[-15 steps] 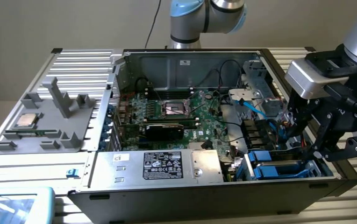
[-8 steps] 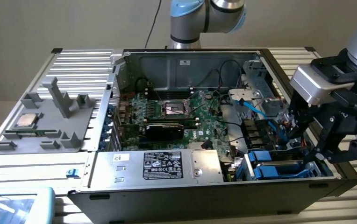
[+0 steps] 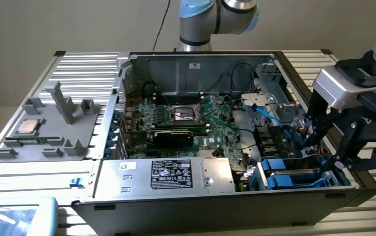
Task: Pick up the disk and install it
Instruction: 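Insert the first disk wire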
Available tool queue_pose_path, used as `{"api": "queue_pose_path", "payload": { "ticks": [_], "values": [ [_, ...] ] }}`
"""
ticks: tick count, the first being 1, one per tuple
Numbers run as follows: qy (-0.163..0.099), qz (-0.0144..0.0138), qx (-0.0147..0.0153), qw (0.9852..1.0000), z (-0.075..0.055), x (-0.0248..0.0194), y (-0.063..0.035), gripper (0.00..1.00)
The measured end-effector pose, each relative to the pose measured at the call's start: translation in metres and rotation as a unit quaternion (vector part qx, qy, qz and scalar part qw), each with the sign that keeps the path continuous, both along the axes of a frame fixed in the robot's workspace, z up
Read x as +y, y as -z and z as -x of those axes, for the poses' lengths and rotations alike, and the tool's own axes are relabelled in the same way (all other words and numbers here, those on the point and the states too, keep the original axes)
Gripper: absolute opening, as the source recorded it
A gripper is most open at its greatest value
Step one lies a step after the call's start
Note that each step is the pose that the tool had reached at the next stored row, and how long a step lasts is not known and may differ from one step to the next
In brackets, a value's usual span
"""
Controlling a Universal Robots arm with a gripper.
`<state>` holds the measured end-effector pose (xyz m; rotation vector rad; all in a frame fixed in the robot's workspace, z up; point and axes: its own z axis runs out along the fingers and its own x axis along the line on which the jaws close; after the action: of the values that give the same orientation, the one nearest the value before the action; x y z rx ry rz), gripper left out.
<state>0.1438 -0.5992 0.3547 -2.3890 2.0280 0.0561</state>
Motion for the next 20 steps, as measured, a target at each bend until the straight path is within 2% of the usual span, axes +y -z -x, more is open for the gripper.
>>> {"api": "queue_pose_path", "payload": {
  "ticks": [6, 8, 11, 14, 18, 20],
  "values": [
    [0.0, -0.0005, 0.0012, 1.0, 0.0011, -0.0008, 0.0002, 0.51],
    [0.0, -0.0015, 0.0012, 1.0, 0.0028, -0.0017, 0.0004, 0.51],
    [0.0, -0.0106, 0.0012, 0.9999, 0.0032, -0.0029, 0.0011, 0.51],
    [-0.001, -0.018, 0.0012, 0.9998, 0.0033, -0.0034, 0.0028, 0.51],
    [-0.001, -0.034, 0.002, 0.9994, 0.0033, -0.0071, 0.0057, 0.51],
    [-0.001, -0.0402, 0.0052, 0.9992, 0.003, -0.0085, 0.0069, 0.51]
  ]
}}
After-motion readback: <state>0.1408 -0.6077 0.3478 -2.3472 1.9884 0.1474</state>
